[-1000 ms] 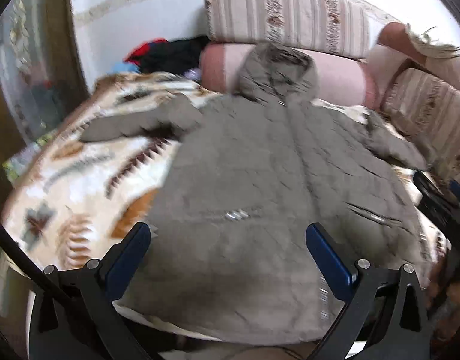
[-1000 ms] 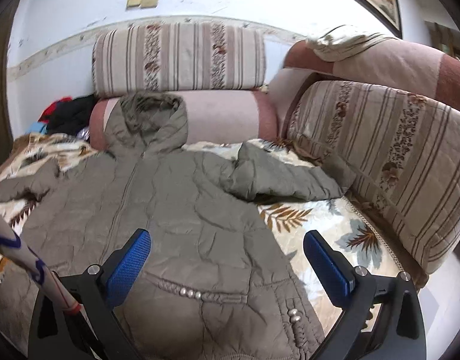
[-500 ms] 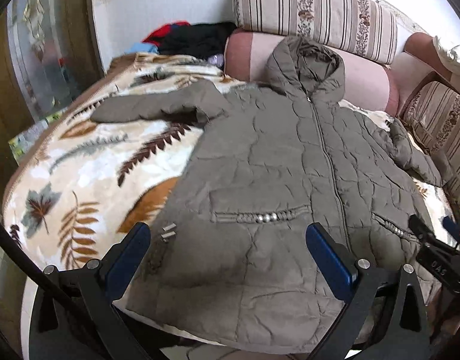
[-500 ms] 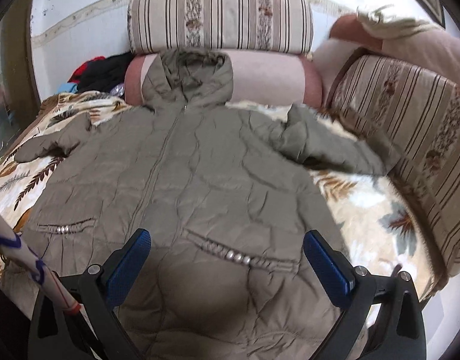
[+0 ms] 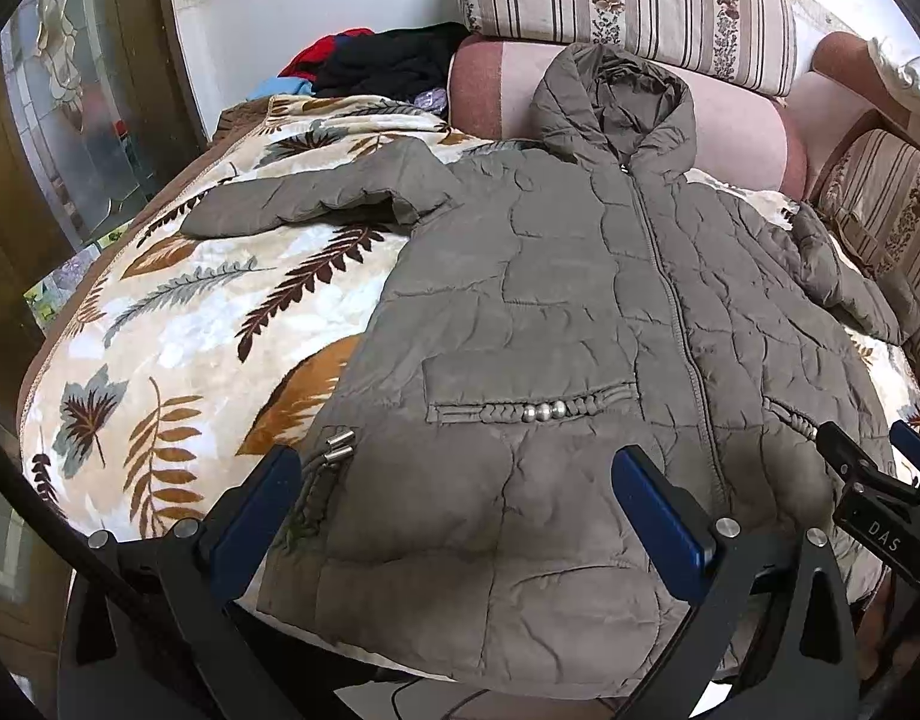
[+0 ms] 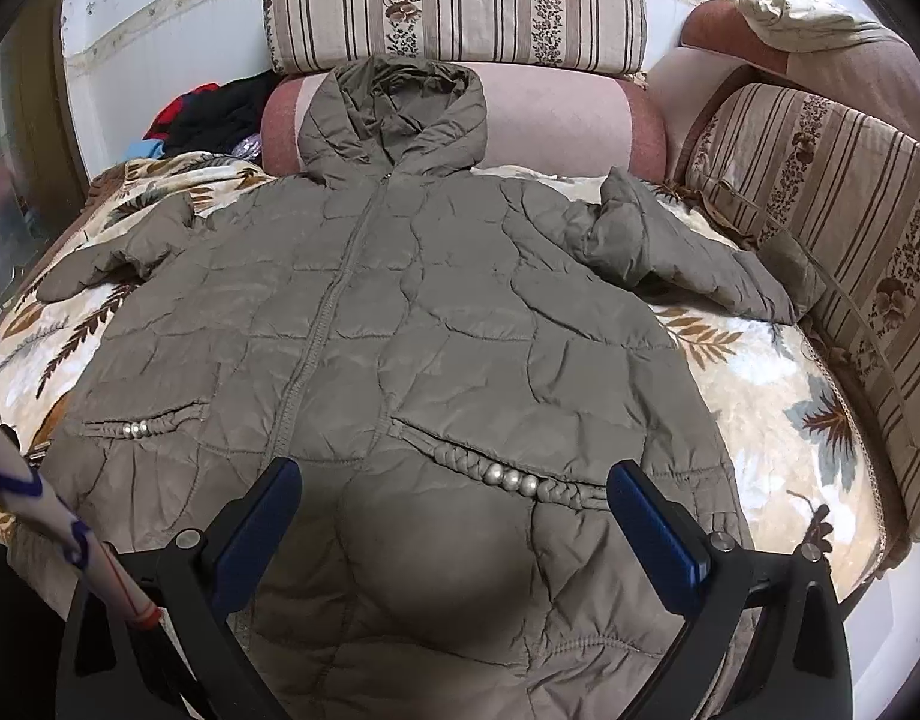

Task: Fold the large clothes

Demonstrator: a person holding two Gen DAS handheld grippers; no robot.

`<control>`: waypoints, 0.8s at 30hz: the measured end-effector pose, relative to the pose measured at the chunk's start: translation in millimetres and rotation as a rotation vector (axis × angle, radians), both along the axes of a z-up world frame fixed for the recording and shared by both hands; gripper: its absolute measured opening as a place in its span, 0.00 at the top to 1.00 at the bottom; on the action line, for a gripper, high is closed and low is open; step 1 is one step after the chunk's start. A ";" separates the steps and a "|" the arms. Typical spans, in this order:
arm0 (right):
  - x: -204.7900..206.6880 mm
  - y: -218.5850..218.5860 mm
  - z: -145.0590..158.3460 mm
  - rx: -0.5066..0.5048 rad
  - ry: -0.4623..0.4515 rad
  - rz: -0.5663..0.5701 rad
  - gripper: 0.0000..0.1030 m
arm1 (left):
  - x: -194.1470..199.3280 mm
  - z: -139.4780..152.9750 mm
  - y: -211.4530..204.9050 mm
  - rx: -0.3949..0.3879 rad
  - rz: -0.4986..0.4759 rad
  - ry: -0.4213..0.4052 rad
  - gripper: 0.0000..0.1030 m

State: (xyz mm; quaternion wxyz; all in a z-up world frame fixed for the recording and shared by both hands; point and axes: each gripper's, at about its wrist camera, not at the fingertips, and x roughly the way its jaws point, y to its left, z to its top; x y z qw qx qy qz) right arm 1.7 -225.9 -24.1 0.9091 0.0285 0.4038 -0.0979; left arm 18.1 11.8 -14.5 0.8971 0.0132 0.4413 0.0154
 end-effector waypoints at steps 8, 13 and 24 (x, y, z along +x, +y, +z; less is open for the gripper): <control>1.4 2.5 -2.6 -0.009 0.009 0.003 0.00 | 1.3 -3.9 0.9 0.023 0.009 0.015 0.00; 2.1 2.1 -4.7 -0.012 0.015 0.001 0.00 | 2.3 -5.2 3.1 0.022 0.018 0.021 0.00; 3.3 1.5 -8.2 -0.013 0.024 0.002 0.00 | 6.3 -11.6 8.5 0.024 0.049 0.041 0.00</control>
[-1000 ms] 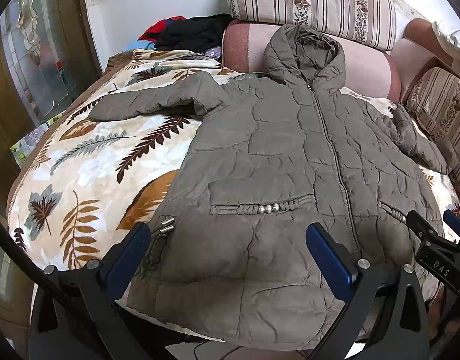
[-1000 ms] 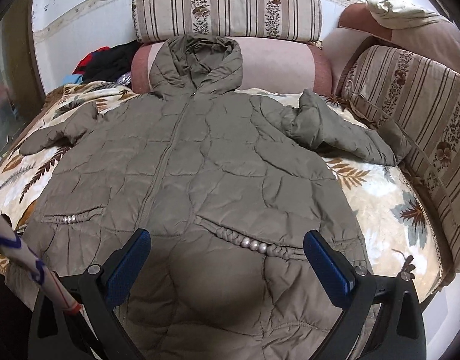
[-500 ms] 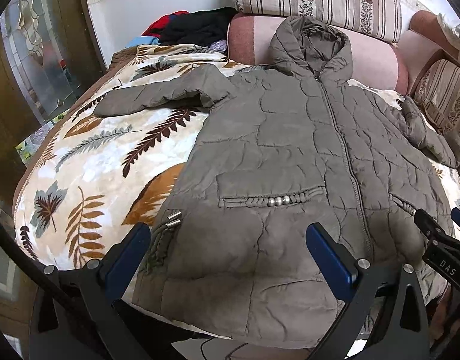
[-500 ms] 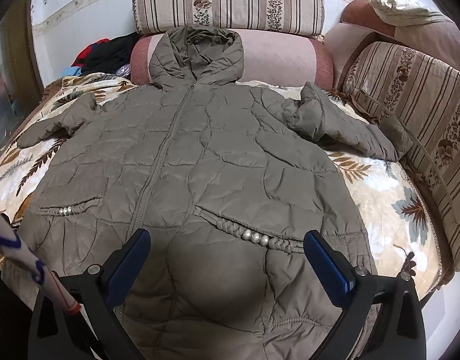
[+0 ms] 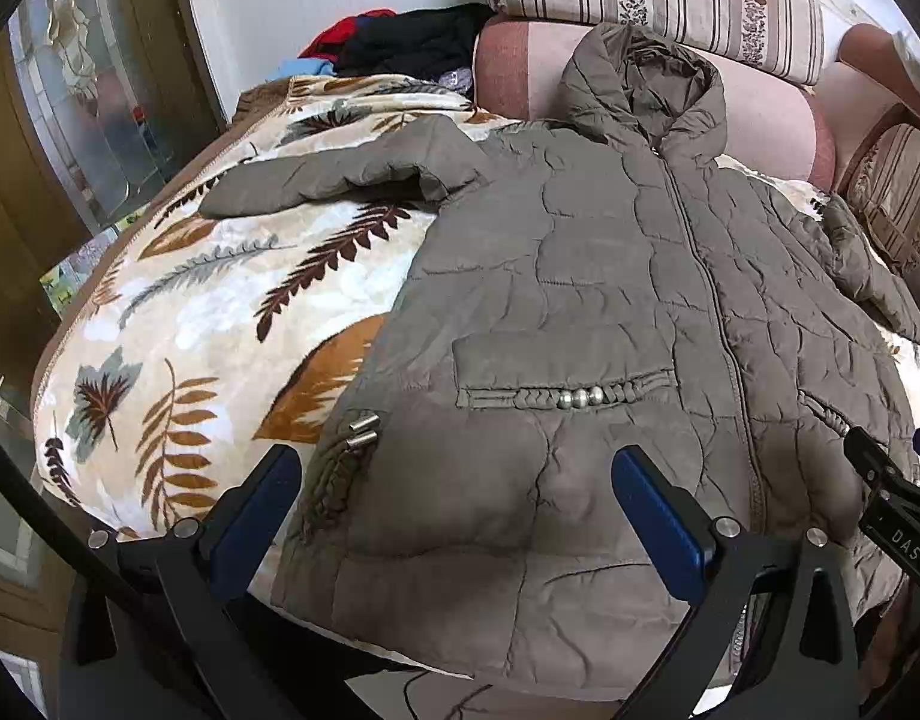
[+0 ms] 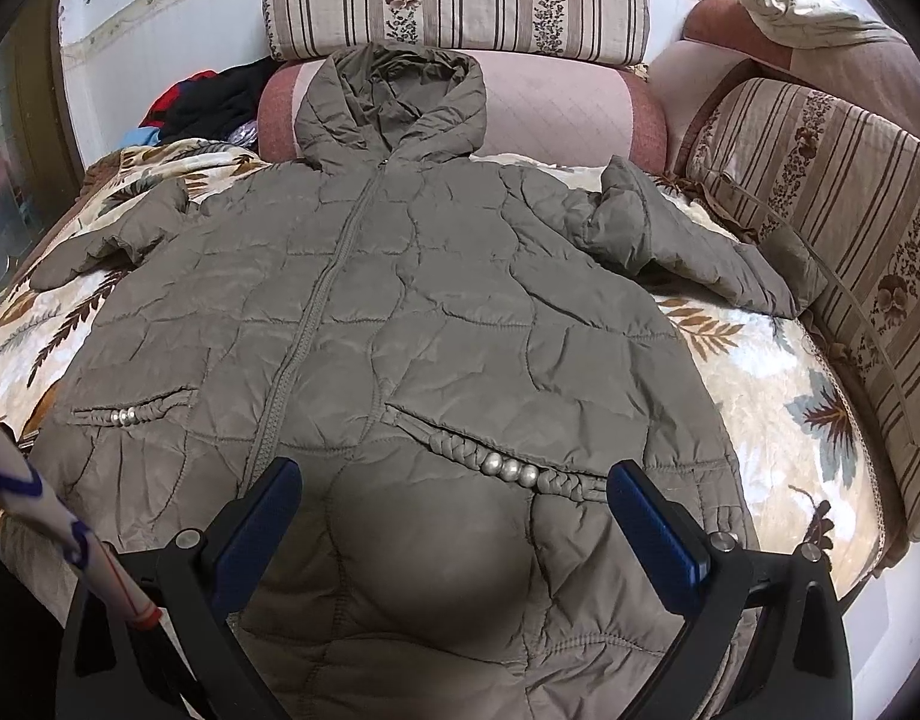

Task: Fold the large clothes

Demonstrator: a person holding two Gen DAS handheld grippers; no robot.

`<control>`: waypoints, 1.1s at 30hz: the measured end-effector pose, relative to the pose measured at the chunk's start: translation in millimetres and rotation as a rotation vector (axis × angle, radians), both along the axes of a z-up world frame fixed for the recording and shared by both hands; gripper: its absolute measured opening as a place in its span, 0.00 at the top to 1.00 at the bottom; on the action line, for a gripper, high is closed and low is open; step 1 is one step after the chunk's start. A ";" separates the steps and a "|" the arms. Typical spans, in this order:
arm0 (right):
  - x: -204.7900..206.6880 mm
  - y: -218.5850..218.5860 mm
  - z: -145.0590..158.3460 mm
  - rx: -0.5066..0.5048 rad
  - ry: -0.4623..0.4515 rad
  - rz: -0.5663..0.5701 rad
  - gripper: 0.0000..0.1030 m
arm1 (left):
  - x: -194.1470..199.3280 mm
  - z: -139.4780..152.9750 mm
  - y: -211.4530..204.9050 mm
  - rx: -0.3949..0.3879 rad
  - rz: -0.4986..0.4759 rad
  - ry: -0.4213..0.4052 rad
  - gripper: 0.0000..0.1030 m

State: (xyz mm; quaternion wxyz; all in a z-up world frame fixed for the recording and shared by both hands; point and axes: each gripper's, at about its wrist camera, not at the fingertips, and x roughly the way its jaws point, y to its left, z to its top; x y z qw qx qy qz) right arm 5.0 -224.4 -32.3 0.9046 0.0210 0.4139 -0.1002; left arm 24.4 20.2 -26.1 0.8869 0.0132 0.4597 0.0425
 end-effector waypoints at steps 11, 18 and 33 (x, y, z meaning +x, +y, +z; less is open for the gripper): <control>-0.4 2.2 -1.0 -0.004 0.001 0.003 0.00 | 0.8 -5.4 1.4 -0.002 0.004 0.022 0.00; -0.3 3.5 -1.6 -0.006 0.001 0.005 0.00 | 2.3 -9.4 5.1 -0.015 0.010 0.045 0.00; 3.4 10.1 8.3 -0.037 -0.003 0.039 0.00 | 5.1 -18.3 17.3 -0.086 0.046 0.085 0.00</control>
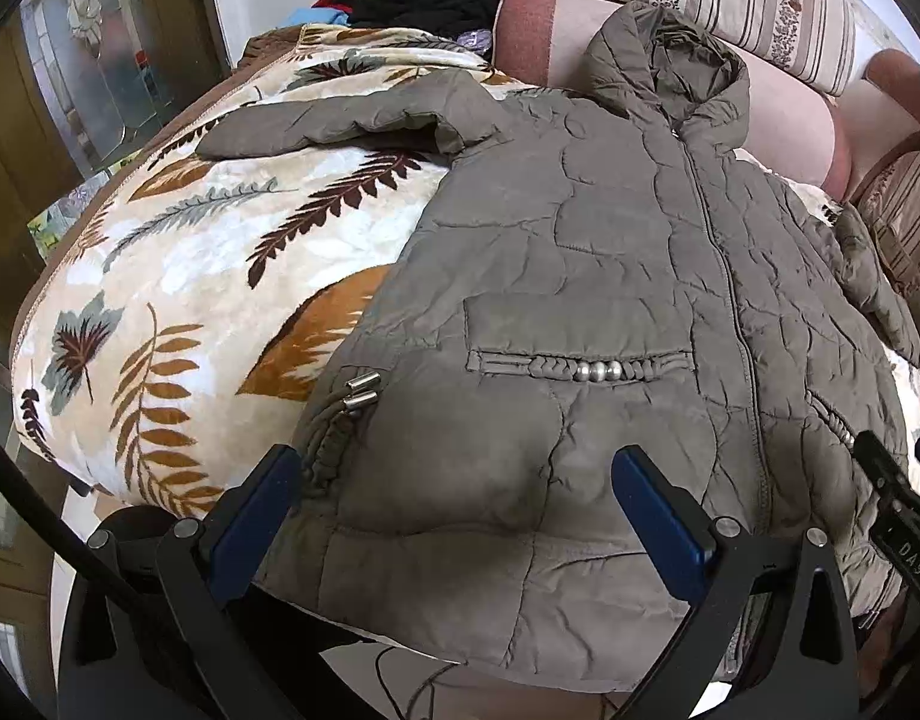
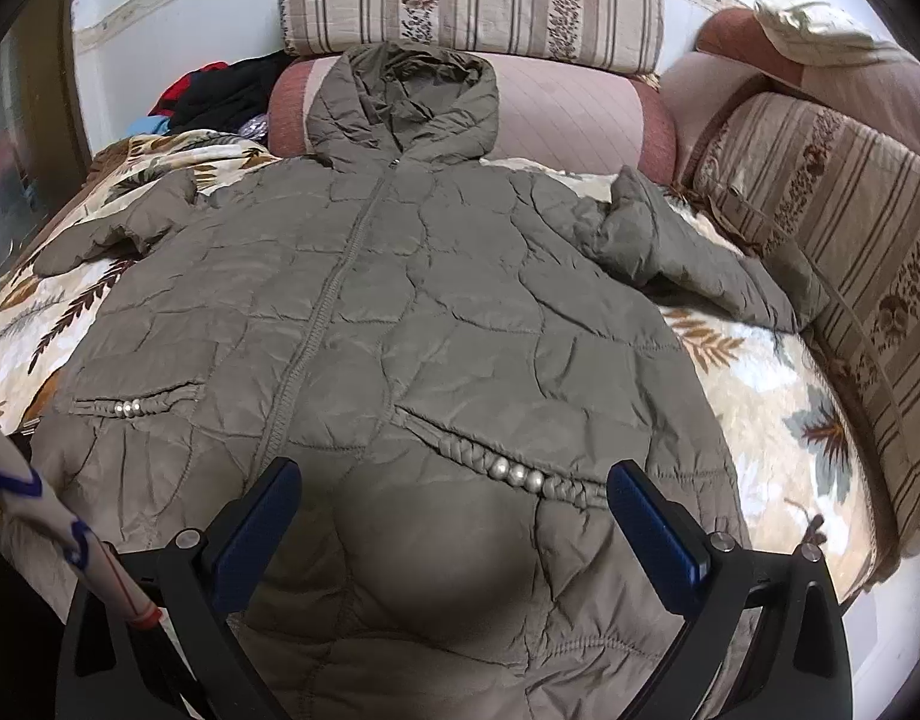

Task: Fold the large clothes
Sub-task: 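Move the left tool to the jacket sleeve cuff and close on it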

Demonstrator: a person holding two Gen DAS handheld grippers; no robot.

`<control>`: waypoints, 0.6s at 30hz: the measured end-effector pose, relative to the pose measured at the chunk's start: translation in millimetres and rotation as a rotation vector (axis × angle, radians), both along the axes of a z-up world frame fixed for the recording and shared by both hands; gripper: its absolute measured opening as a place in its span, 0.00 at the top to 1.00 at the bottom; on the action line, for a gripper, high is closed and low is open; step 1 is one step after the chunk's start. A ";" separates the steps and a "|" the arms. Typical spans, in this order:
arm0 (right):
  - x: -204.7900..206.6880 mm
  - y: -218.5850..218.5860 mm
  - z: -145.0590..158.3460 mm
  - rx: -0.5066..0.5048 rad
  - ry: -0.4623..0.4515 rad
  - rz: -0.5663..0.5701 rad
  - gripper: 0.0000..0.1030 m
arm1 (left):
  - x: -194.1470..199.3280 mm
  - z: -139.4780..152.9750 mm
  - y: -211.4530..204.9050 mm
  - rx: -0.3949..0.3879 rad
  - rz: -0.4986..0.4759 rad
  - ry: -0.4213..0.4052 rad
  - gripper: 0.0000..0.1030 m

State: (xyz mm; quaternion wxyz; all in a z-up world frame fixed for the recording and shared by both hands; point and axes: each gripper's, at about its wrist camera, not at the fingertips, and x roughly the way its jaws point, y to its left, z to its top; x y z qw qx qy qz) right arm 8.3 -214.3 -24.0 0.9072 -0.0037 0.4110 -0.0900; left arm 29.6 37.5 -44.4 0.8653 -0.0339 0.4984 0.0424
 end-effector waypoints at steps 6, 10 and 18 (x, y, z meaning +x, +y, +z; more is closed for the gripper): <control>12.6 15.4 23.6 -0.031 -0.026 0.054 0.00 | 1.0 -6.1 14.4 -0.058 0.018 0.030 0.00; 20.8 29.0 37.2 -0.033 -0.035 0.094 0.00 | -0.1 -2.4 24.4 -0.039 0.033 0.004 0.00; 38.3 58.8 57.7 -0.022 -0.044 0.161 0.00 | 11.9 7.6 71.1 -0.043 0.104 -0.039 0.00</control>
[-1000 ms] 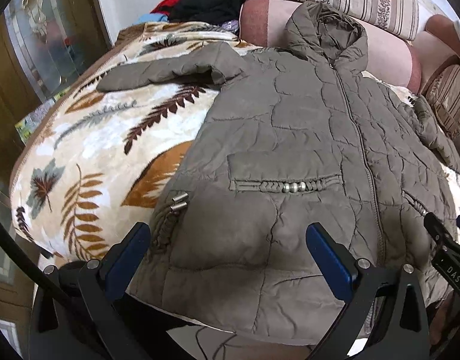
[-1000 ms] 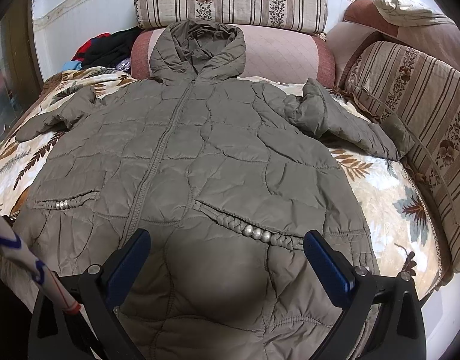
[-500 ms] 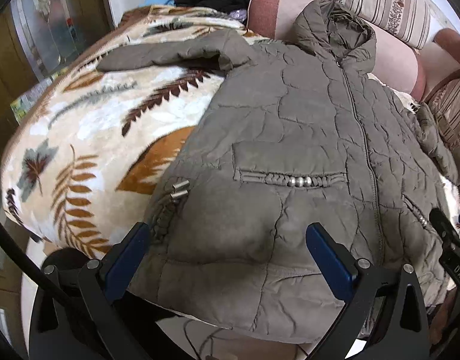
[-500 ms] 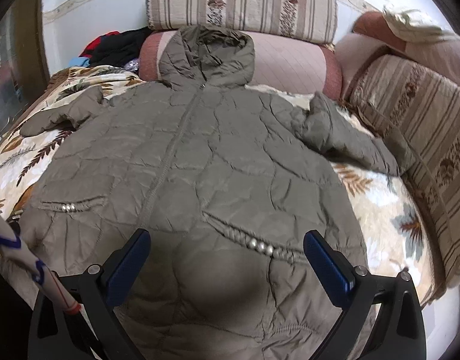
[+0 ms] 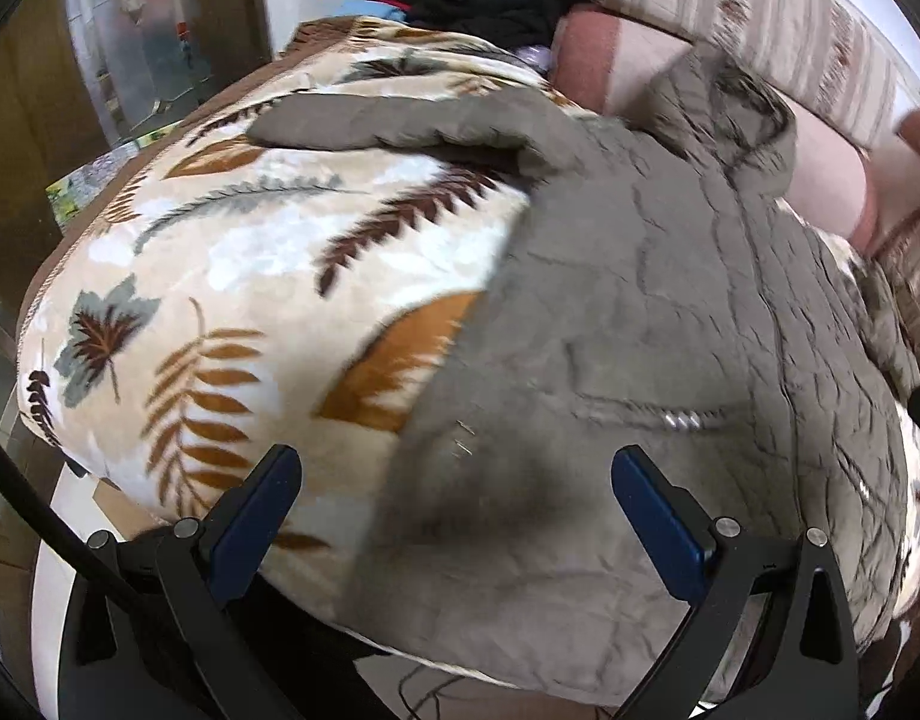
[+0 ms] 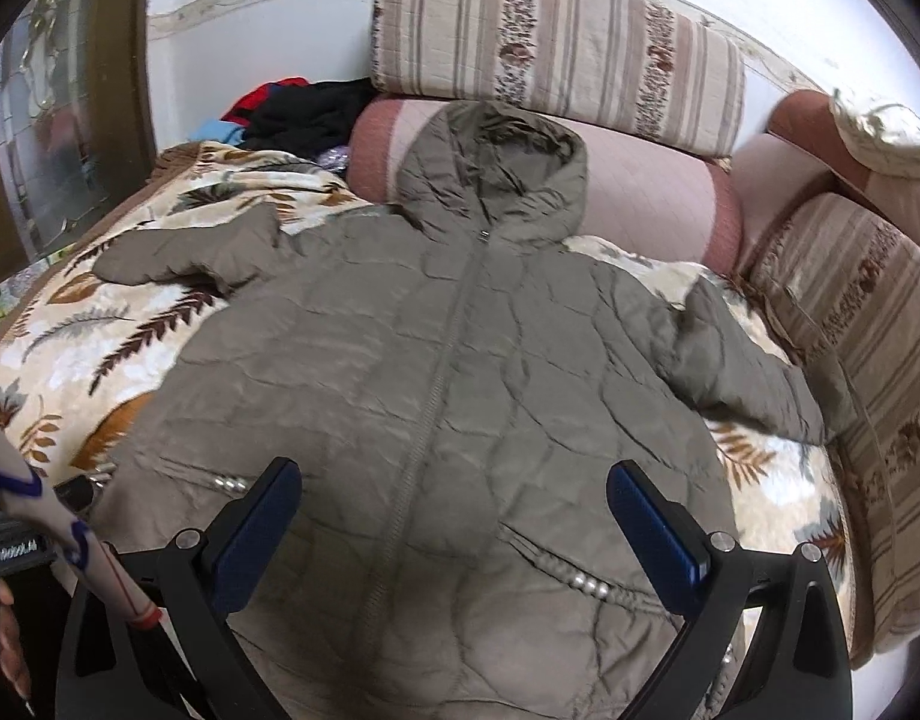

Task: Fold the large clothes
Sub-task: 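Move the left tool to the jacket sleeve cuff and close on it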

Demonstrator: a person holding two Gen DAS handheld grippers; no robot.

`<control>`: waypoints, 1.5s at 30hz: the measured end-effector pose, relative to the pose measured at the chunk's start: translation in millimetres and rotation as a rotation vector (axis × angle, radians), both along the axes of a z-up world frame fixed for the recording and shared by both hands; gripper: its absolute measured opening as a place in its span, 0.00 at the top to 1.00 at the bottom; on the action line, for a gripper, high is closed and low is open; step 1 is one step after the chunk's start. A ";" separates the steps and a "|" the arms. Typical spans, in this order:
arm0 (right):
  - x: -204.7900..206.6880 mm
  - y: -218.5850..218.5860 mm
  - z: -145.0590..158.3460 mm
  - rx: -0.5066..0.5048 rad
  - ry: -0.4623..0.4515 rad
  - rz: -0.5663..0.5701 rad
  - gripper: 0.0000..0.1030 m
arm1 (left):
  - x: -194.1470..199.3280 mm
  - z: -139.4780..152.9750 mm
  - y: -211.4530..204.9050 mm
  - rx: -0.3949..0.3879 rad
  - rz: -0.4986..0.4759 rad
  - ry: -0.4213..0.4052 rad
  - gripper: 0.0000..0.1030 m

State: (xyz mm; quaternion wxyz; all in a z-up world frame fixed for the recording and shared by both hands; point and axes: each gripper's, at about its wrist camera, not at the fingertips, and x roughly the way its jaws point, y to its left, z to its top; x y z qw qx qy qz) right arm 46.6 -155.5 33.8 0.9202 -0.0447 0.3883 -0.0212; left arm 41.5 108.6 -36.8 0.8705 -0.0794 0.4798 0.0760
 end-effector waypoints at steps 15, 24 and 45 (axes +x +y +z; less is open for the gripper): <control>11.2 -10.8 -31.5 0.053 0.064 -0.042 0.00 | 95.6 47.6 159.4 -0.094 0.238 -0.122 0.00; 24.3 -32.6 -61.4 0.058 0.144 -0.113 0.00 | 234.3 12.5 247.3 -0.355 0.259 -0.075 0.01; 61.0 -27.8 -93.6 0.006 0.184 -0.095 0.00 | 336.4 -68.6 256.6 -0.241 0.329 0.078 0.84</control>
